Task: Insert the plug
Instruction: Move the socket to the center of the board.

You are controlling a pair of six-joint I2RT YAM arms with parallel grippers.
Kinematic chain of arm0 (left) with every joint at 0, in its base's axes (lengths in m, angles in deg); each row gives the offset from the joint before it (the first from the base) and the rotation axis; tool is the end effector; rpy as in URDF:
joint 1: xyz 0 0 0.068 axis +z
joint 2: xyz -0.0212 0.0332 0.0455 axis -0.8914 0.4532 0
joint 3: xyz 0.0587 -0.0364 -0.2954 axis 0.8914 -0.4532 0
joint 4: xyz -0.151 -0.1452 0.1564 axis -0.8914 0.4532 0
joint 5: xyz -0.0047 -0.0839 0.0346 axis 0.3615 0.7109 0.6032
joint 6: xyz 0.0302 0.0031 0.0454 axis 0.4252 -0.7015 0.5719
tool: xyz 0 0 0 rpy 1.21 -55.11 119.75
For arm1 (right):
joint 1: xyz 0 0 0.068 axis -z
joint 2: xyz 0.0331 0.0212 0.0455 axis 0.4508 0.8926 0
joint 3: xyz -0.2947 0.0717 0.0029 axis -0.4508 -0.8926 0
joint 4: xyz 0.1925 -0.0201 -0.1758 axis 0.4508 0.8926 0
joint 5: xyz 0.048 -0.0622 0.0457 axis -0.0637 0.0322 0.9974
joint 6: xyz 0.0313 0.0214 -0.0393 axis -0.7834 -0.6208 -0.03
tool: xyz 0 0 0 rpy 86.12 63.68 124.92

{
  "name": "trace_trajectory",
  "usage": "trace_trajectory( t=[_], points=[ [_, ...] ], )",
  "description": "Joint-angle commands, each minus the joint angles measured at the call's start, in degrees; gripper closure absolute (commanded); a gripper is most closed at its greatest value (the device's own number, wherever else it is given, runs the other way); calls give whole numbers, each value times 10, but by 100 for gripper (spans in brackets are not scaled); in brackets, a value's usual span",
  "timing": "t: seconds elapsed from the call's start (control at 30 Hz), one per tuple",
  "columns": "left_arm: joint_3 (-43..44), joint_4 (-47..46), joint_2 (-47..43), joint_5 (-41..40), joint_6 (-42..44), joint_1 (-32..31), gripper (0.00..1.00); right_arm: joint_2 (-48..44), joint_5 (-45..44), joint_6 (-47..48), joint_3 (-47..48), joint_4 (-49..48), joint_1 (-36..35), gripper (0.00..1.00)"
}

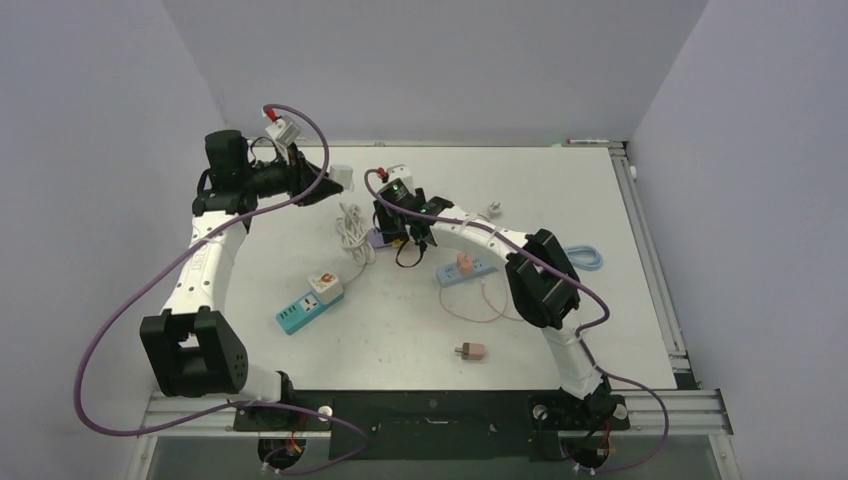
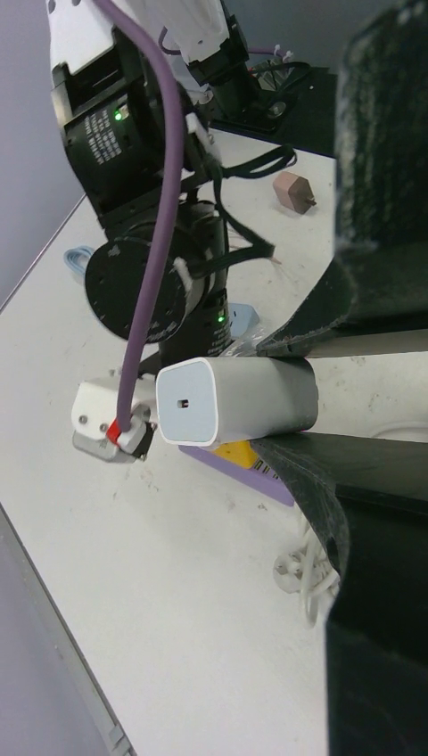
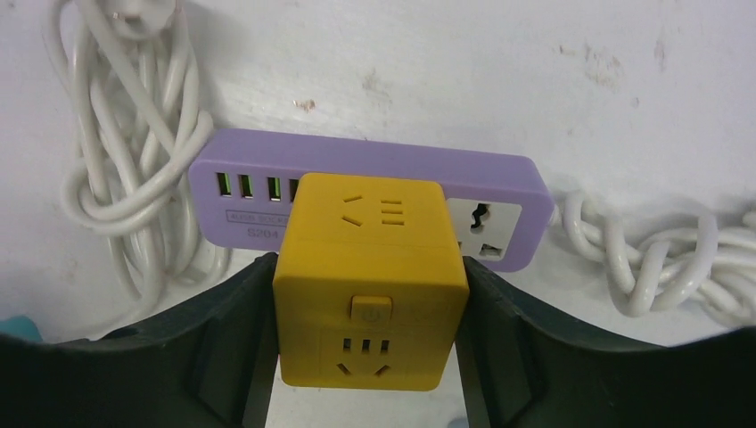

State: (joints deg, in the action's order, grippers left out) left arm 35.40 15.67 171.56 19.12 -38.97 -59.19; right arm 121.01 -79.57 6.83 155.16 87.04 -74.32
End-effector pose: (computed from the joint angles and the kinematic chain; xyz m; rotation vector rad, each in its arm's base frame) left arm 0.3171 -0.0113 0.3929 0.6737 1.7516 -1.0090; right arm 0.3412 0.3590 0.2389 -0.3953 2.3722 0.2742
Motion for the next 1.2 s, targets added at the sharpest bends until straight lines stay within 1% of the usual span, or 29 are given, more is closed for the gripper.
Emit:
trace_trajectory(
  t=[0.0,0.07,0.13,0.17,0.2,0.27,0.4,0.43,0.53,0.63,0.73,0.83,0.93,1.0,1.1,1.17],
  points=[
    [34,4,8,22,23,8,100,74,89,56,144,83,26,66],
    [38,21,10,23,36,10,100,115,115,89,211,144,29,68],
    [39,27,10,26,39,12,100,141,125,118,263,196,35,74],
    [38,27,10,26,40,12,100,146,132,127,282,215,40,75],
    [38,27,10,27,41,13,100,147,139,132,297,234,46,75],
    [37,28,11,30,42,13,100,146,164,151,322,270,53,71],
    [37,29,10,34,41,12,100,143,146,188,370,359,54,70],
    [37,30,9,36,41,12,100,134,146,193,365,365,53,70],
    [32,32,4,41,39,13,100,83,151,203,306,371,48,69],
    [19,33,-7,44,39,13,100,47,152,209,262,376,27,70],
    [13,39,-19,48,43,12,100,13,147,202,210,372,-8,70],
    [10,66,-33,52,67,14,100,-23,155,191,137,346,-55,70],
    [1,80,-46,56,73,18,100,-49,173,173,78,314,-93,70],
    [-6,83,-54,58,76,20,100,-55,176,163,54,300,-109,70],
    [-14,87,-64,59,78,23,100,-69,212,151,16,267,-126,71],
    [-19,90,-70,60,81,26,100,-74,216,148,-6,243,-134,70]
  ],
)
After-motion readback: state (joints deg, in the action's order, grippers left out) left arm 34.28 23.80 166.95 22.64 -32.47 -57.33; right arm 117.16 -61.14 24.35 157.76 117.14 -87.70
